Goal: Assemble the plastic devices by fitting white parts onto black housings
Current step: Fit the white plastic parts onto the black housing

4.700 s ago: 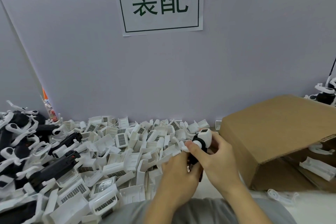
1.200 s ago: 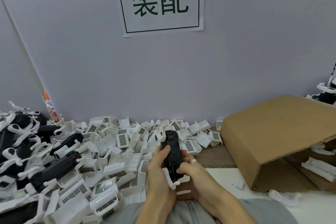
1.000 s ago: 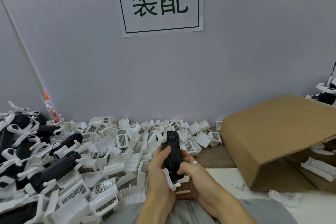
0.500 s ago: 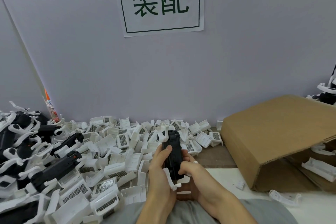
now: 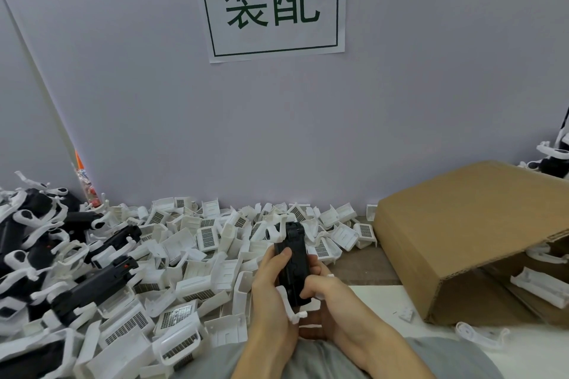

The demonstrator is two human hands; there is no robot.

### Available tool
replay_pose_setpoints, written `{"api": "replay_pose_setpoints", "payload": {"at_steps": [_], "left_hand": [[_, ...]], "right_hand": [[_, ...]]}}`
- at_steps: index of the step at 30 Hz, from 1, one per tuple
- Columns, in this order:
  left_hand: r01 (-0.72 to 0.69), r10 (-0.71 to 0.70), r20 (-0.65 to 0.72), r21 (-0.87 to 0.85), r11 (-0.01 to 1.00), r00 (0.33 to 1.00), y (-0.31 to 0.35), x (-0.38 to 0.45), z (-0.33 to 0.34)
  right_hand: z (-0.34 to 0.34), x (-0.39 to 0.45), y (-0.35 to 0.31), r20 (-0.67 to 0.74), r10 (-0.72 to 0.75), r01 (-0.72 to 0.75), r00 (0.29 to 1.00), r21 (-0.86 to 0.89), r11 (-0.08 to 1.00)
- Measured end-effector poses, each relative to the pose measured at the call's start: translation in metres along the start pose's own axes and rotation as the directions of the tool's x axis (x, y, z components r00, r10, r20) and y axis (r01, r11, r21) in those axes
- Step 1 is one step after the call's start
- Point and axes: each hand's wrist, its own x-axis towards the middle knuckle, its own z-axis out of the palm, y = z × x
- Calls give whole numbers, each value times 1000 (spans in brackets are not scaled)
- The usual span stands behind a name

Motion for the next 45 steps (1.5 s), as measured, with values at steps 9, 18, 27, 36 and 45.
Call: {"api": "replay_pose_setpoints", "payload": {"at_steps": [9,18,27,36,45], "left_hand": [[-3,3,-19,-1,1000,1000,1,0,0],[8,-8,-7,-41,999,1000,4,-2,4],[12,-13,-16,-63,998,1000,2,0,2],[89,-99,-72,-126,988,993,9,2,-2],[-6,-40,-132,-327,945,990,19,10,-14]], "right_hand": [[5,-6,-3,-37,25,-30,999,-134,991],[6,-10,-4,4,24,-24,1000,-57,998],[10,-13,-6,-90,20,-31,996,-122,992],[-7,-24,-19,74,89,-56,993,-364,930],[-42,-8,-6,-539,-209,-50,816,-426,903]]}}
